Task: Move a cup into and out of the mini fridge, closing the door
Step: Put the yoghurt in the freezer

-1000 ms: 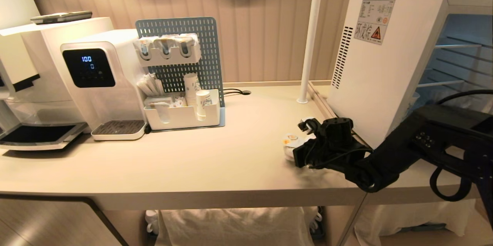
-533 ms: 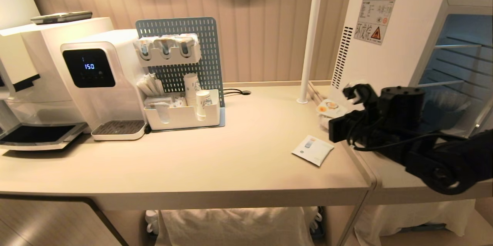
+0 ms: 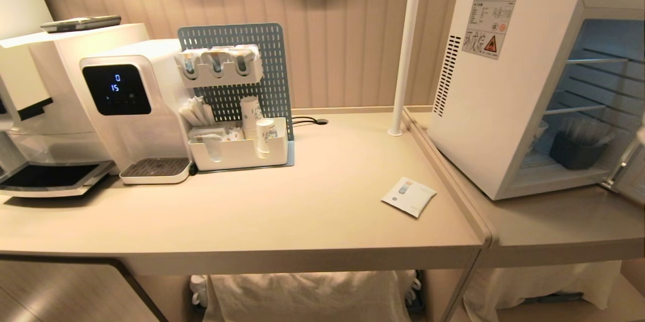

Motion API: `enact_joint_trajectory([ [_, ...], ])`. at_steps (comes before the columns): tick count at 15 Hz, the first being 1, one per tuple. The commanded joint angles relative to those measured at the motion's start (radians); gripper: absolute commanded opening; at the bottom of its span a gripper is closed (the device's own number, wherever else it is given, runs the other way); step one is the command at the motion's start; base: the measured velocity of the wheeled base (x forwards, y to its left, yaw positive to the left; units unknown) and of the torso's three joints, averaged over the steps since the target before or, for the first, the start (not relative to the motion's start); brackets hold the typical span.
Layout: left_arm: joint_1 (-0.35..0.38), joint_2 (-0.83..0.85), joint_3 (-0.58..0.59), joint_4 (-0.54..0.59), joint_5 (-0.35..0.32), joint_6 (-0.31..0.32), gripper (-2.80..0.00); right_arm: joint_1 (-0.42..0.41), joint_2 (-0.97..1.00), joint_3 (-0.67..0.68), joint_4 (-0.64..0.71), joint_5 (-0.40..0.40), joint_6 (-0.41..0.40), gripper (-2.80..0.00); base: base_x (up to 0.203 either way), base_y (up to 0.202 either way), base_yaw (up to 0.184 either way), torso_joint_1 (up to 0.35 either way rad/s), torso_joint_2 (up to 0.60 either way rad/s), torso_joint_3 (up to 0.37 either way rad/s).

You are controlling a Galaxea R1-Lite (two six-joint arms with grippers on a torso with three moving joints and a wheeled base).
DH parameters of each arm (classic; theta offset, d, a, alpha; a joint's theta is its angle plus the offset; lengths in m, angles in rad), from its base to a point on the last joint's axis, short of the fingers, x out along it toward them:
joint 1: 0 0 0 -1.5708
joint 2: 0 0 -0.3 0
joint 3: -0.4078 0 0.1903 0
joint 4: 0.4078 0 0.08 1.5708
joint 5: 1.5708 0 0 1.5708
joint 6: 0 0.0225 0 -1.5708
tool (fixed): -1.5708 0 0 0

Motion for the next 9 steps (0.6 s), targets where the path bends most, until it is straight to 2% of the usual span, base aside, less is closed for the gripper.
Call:
enact_joint_trajectory([
  [1, 0.000, 0.002, 0.002, 0.000, 0.001, -0.002, -2.80, -0.134, -0.308, 0.064, 0.099, -0.077, -0.006, -2.80, 0.000, 0.000, 0.000, 0.000, 0.00, 0.000],
  [4, 0.000, 0.002, 0.002, 0.000, 0.001, -0.002, -2.80, -0.205, -0.553, 0.203, 0.160, -0.082, -0.011, -2.80, 0.000, 0.000, 0.000, 0.000, 0.00, 0.000],
  [8, 0.000, 0.002, 0.002, 0.000, 0.001, -0.002, -2.80, -0.226, -0.851, 0.400, 0.228, -0.066, -0.008, -2.80, 0.000, 0.000, 0.000, 0.000, 0.00, 0.000],
  [9, 0.000, 0.002, 0.002, -0.001, 0.001, -0.002, -2.80, -0.229, -0.927, 0.433, 0.240, -0.034, -0.006, -2.80, 0.000, 0.000, 0.000, 0.000, 0.00, 0.000],
])
